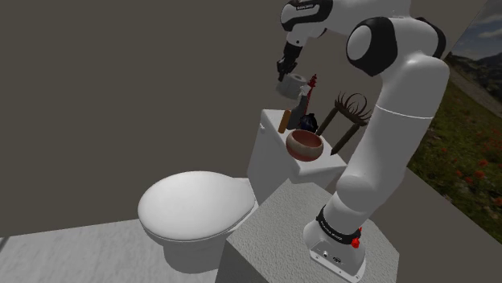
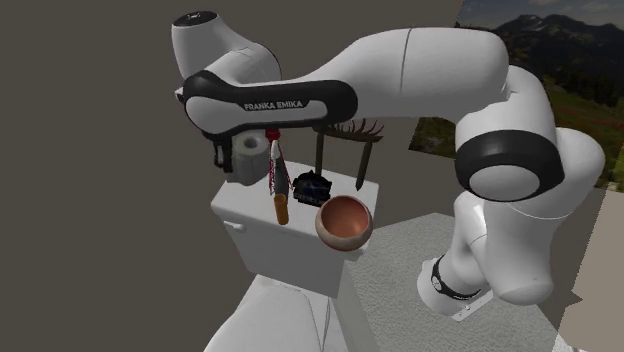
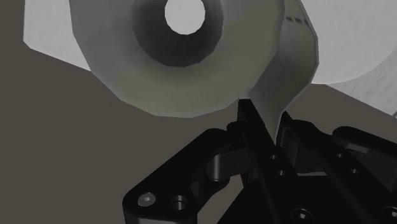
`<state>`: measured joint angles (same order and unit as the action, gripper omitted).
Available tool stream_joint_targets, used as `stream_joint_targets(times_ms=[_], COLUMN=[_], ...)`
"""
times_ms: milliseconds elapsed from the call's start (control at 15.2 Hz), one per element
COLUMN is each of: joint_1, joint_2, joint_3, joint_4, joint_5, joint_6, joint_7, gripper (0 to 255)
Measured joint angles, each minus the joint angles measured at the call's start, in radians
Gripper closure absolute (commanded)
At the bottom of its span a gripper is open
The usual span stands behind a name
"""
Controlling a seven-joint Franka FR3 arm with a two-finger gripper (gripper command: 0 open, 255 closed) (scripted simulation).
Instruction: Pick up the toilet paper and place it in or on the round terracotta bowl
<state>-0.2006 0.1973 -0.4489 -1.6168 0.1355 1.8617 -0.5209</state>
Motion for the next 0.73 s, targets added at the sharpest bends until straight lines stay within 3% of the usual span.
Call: stream_joint_targets(times_ms=[396, 726], joint_1=[0.048, 0.044], joint_2=[-0.278, -0.500], joint_3=[0.016, 0.057], joint_4=[-0.294, -0.502], joint_5=[-0.127, -0.215], joint_6=[0.046, 0.049], joint_7=[0.086, 0.161], gripper=[255, 255])
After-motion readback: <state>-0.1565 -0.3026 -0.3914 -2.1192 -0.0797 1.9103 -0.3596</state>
